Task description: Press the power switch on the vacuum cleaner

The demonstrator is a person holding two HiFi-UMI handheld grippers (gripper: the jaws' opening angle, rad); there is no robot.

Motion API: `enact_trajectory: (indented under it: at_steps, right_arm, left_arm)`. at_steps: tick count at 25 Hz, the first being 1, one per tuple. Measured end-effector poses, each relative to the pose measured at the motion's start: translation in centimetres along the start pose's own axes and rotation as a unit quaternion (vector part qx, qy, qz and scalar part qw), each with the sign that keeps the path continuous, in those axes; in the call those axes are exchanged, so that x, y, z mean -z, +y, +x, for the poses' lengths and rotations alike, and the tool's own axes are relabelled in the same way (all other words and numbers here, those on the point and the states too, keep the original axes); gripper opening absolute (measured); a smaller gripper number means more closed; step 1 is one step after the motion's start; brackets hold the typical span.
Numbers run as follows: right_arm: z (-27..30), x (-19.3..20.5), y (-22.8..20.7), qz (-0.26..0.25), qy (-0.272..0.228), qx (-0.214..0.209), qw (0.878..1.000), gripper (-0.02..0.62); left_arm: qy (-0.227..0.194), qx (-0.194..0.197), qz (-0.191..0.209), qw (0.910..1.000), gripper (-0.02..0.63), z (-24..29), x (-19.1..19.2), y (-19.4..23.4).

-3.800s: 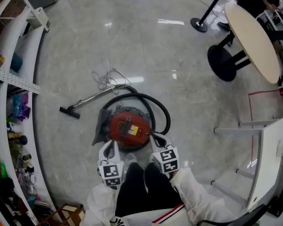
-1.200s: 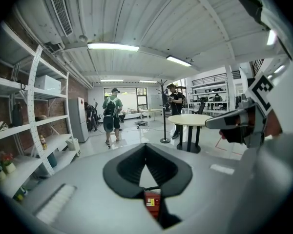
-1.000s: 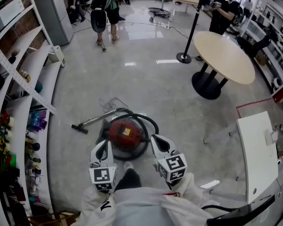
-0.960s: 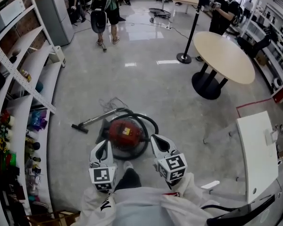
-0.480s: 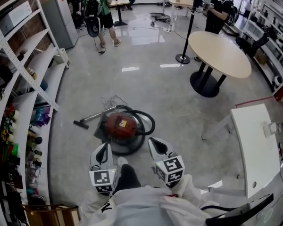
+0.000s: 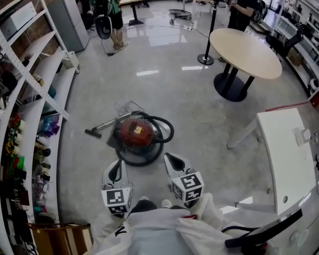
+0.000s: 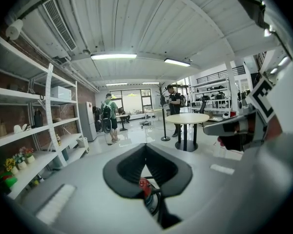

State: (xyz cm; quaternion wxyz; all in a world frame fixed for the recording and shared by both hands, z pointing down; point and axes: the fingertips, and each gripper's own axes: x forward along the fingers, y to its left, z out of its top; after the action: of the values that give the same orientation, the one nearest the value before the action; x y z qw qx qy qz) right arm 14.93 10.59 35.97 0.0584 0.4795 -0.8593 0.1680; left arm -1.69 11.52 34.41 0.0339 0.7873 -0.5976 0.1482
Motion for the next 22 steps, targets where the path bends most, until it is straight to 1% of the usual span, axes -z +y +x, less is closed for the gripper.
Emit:
enact_trajectory:
  at_steps: [4, 8, 12, 22]
  right_arm:
    - [0.8, 0.5, 1.0, 0.009, 0.02, -0.009, 1.0, 0.0]
    - [0.5, -0.2, 0.6, 0.006, 0.021, 0.001, 1.0, 0.0]
    - [1.2, -0.9, 0.7, -0.001, 0.022, 0.008, 1.0, 0.0]
    - [2.4, -0.9, 2.3, -0.006, 0.023, 0.024, 0.999, 0.0]
  left_arm:
    - [0.012, -0.003, -0.012, 0.9998, 0.0, 0.2, 0.4, 0.6]
    - [0.011, 0.006, -0.013, 0.9998, 0.0, 0.6, 0.2, -0.1]
    - [0.014, 0.013, -0.019, 0.9996, 0.0, 0.9, 0.8, 0.3]
    - [0.01, 0.017, -0.015, 0.9997, 0.0, 0.7, 1.6, 3.4]
